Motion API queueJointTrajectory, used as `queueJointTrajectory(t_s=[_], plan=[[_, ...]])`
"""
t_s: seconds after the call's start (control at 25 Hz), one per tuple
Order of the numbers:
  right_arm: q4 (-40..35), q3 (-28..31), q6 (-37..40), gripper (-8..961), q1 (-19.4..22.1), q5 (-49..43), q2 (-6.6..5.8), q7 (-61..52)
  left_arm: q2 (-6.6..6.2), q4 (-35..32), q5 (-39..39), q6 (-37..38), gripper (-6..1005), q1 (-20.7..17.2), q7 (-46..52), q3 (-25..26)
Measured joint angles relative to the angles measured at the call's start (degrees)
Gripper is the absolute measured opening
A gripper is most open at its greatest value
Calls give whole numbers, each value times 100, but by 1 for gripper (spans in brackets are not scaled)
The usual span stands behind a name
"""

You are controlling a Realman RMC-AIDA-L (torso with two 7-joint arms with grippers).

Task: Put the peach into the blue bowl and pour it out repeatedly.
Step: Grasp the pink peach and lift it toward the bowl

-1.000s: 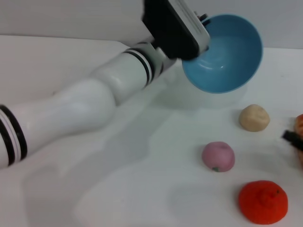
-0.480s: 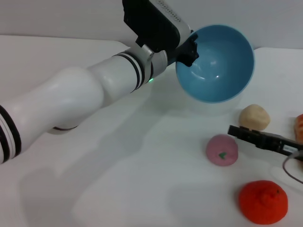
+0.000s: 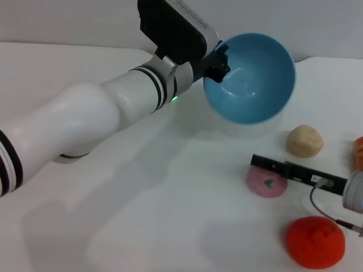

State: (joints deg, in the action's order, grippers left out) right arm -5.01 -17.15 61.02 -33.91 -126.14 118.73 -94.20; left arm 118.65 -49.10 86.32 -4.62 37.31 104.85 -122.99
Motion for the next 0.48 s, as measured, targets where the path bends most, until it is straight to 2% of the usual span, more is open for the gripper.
queueJointTrajectory(t_s=[0.48], plan=[[201,55,-283,742,89,20,9,-18,8,68,-9,16,-1,-16,8,-23]])
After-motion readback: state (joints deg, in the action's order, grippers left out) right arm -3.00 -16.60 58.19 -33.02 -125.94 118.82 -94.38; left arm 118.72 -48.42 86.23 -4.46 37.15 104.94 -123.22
